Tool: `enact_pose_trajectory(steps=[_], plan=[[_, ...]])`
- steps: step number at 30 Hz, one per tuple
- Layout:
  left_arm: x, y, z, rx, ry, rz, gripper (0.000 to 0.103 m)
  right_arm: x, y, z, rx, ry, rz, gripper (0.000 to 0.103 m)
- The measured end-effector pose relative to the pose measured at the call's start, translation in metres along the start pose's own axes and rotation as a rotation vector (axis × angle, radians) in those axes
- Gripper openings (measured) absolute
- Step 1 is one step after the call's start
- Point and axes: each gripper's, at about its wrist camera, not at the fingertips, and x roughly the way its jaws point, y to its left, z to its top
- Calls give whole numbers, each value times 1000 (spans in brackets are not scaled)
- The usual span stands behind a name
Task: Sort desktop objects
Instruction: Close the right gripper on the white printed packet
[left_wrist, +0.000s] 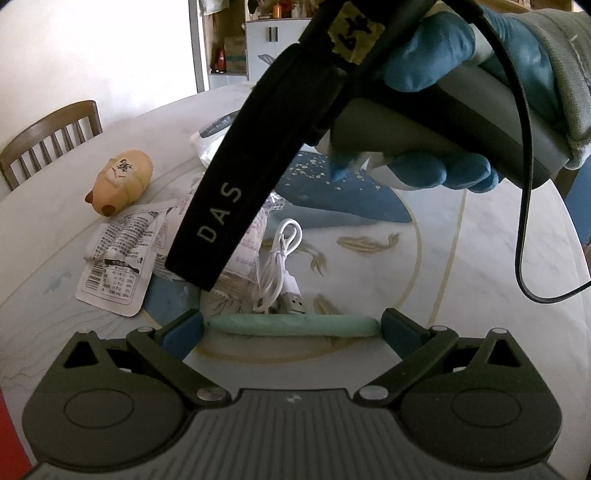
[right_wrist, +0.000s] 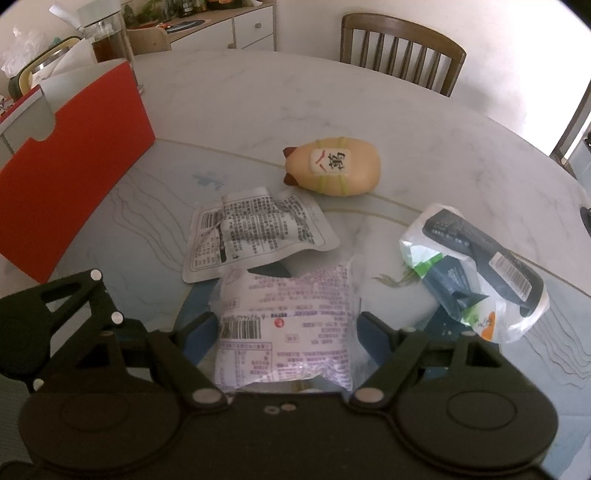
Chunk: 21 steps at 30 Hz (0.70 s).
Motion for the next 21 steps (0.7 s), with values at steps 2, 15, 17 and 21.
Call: enact_pose_trajectory(steps=[2,15,17,21], plan=[[-1,1,0,0,0,2,100,0,0,0,6,-1,6,78],[-6,8,1,-51,8,-2,98,-15,-3,-1,16,-20,4,60],[-8,10,1,-66,12,1,98,-19,-4,-1,23,-23,6,59],[-17,13,3,-88,5,6,98,-25,-4,-1,22,-28,6,59]])
